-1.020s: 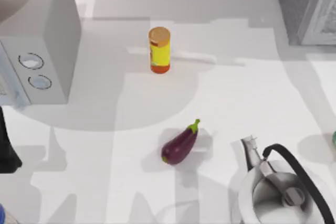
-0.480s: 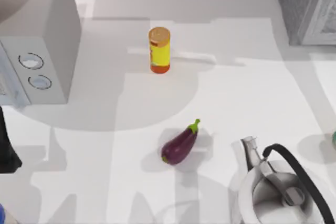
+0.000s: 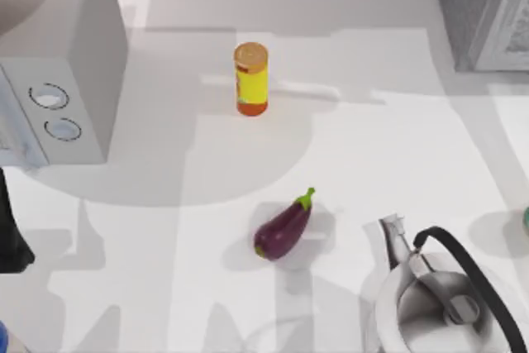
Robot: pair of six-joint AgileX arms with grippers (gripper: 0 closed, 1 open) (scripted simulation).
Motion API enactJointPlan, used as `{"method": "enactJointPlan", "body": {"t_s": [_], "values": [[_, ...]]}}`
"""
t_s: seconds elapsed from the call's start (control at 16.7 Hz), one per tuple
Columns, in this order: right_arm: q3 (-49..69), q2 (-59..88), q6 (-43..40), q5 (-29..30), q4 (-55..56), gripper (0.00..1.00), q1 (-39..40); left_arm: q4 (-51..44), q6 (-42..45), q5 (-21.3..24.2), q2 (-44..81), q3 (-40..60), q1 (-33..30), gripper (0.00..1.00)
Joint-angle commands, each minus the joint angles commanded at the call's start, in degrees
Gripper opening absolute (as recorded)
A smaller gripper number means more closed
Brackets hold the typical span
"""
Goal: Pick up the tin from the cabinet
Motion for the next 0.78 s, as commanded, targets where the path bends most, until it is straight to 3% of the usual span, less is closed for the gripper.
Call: {"method": "enactJointPlan", "body": {"t_s": [0.3,0.78], "values": [[0.00,0.00,0.00,0.00,0.00,0.02,0.00,0.00,0.00,0.00,0.00,0.00,0.00,1.00],[0.00,0.00,0.00,0.00,0.00,0.00,0.00,0.00,0.00,0.00,0.00,0.00,0.00,1.00]]}}
